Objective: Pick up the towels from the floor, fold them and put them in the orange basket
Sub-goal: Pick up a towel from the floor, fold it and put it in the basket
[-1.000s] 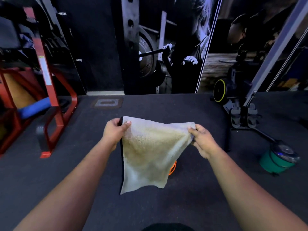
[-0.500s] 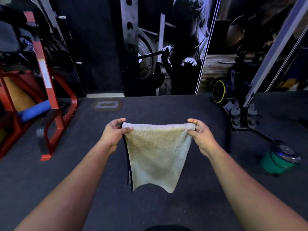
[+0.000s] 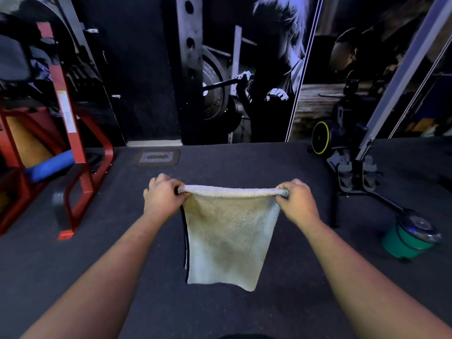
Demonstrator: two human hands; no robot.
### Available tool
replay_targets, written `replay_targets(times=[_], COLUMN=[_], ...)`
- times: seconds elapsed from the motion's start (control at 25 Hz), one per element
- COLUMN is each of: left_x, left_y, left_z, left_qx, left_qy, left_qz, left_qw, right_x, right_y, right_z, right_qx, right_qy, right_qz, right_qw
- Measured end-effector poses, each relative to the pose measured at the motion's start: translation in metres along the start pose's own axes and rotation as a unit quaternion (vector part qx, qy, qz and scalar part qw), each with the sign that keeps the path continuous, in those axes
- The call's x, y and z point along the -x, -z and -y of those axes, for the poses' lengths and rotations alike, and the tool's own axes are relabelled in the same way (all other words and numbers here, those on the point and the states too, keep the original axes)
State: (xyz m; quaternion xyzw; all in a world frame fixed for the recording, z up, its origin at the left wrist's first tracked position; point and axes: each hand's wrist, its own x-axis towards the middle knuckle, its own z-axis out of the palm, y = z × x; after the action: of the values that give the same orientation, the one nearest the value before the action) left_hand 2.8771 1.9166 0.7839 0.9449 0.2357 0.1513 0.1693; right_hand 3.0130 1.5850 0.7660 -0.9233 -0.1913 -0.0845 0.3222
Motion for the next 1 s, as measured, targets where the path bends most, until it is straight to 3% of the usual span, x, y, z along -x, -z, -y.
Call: replay_targets(times=[0.08,0.12,0.2,0.24,0.28,0.36,0.4,0.44,0.48,0.6,0.64,0.76,0.88,0.96,1.0], left_x=[-0.004,-0.001,0.005,0.003,-0.002,-0.014,-0.018,-0.02,-0.014,0.048,0.058,0.041,0.027,0.047,0.063], left_y=[0.006,0.012,0.03,0.043,0.057,0.08,0.088,0.088,0.076,0.017,0.005,0.005,0.024,0.015,0.005], left_z=[0.003,0.001,-0.015,-0.028,-0.042,-0.065,-0.07,-0.07,-0.06,-0.03,-0.024,-0.022,-0.028,-0.029,-0.032], left_qx=[0.229,0.361,0.53,0.574,0.611,0.67,0.697,0.706,0.687,0.55,0.543,0.584,0.657,0.671,0.655], left_qy=[-0.009,0.002,0.016,0.012,0.006,0.004,-0.004,-0.015,-0.017,0.019,0.041,0.123,0.175,0.151,0.149], left_qz=[0.043,0.067,0.083,0.07,0.052,0.02,0.015,0.03,0.06,0.176,0.178,0.155,0.192,0.231,0.258], left_qw=[0.972,0.93,0.844,0.816,0.79,0.742,0.717,0.708,0.724,0.816,0.82,0.787,0.708,0.688,0.694], right_x=[-0.003,-0.005,-0.001,0.002,0.009,0.024,0.025,0.023,0.018,0.003,0.004,0.011,0.007,0.002,0.001], right_y=[0.011,0.019,0.036,0.038,0.036,0.025,0.02,0.019,0.02,0.028,0.029,0.034,0.049,0.049,0.046], right_z=[0.004,0.009,0.022,0.024,0.029,0.034,0.031,0.031,0.033,0.046,0.048,0.039,0.041,0.046,0.046], right_qx=[-0.121,-0.236,-0.512,-0.571,-0.554,-0.424,-0.385,-0.389,-0.412,-0.446,-0.433,-0.399,-0.511,-0.568,-0.581], right_qy=[-0.039,-0.055,-0.037,-0.03,-0.035,-0.051,-0.059,-0.057,-0.061,-0.142,-0.161,-0.219,-0.278,-0.302,-0.316], right_qz=[-0.027,-0.028,0.0,0.027,0.064,0.15,0.151,0.136,0.128,0.153,0.177,0.265,0.25,0.239,0.236], right_qw=[0.992,0.97,0.858,0.82,0.829,0.892,0.908,0.909,0.9,0.87,0.869,0.85,0.774,0.727,0.712])
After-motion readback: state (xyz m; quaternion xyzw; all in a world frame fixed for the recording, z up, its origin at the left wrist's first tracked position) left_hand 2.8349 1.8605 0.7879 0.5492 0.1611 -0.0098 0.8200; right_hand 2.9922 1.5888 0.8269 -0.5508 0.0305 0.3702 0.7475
